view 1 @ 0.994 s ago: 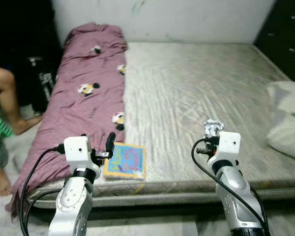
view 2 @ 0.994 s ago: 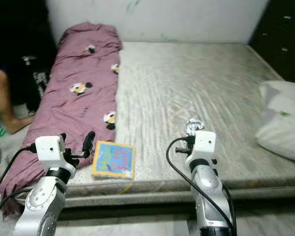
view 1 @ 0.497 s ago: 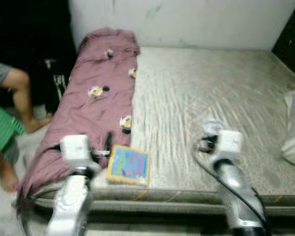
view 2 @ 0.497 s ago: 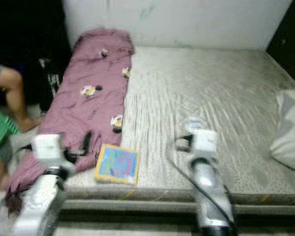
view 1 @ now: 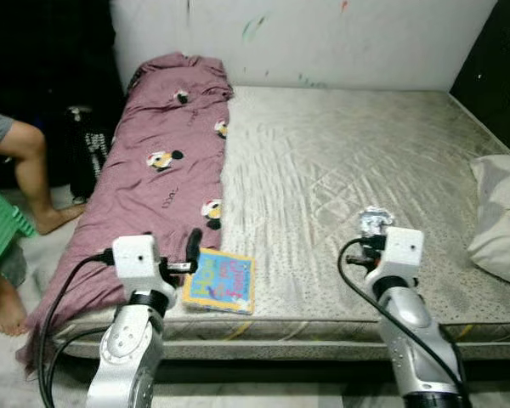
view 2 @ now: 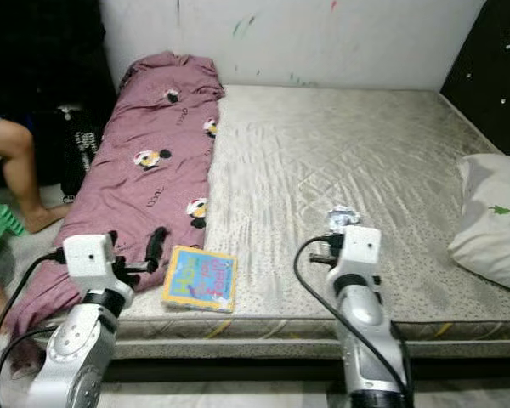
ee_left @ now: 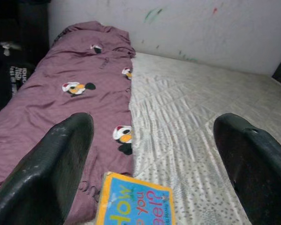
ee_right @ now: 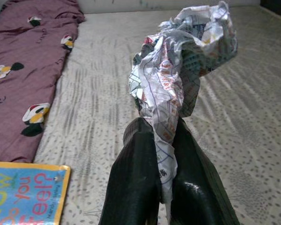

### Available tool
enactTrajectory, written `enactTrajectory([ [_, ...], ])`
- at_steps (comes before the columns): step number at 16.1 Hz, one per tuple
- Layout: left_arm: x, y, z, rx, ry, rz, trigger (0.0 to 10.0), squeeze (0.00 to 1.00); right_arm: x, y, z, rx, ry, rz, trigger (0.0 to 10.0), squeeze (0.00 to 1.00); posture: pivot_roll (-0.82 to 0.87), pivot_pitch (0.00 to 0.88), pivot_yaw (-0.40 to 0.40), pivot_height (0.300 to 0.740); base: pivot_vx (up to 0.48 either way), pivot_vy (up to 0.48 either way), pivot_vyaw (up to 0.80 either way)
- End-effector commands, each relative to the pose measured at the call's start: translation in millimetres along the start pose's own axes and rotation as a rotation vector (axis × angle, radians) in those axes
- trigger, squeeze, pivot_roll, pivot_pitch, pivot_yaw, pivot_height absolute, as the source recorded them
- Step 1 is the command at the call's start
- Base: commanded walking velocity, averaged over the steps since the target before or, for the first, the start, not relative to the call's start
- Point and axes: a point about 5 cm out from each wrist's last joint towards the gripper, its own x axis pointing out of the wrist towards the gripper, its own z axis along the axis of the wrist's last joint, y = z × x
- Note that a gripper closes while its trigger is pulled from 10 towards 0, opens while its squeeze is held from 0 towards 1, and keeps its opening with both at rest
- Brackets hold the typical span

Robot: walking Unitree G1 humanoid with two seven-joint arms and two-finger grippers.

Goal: Clean up the room

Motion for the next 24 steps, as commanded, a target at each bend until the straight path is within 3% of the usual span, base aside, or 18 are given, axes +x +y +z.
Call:
enactTrajectory([
  [1, -1.3, 5.5, 1.2, 0.006, 0.002, 0.016, 10.0, 0.00, 0.3, 7.9, 2.0, 0.008, -0.006, 0.028, 10.0, 0.00, -0.06, 0.024, -0.021, 0.740, 0.000, 0.480, 0.00],
  [12, 0.6, 4.3, 4.0, -0.002, -0.011, 0.012, 10.0, 0.00, 2.1, 13.1, 4.3, 0.021, -0.020, 0.071, 10.0, 0.00, -0.06, 0.038, -0.020, 0.740, 0.000, 0.479, 0.00],
  [24, -0.5, 3.9, 1.6, -0.001, 0.004, 0.022, 10.0, 0.00, 0.2, 14.1, 4.3, -0.001, -0.029, 0.092, 10.0, 0.00, -0.06, 0.028, -0.021, 0.740, 0.000, 0.000, 0.00],
])
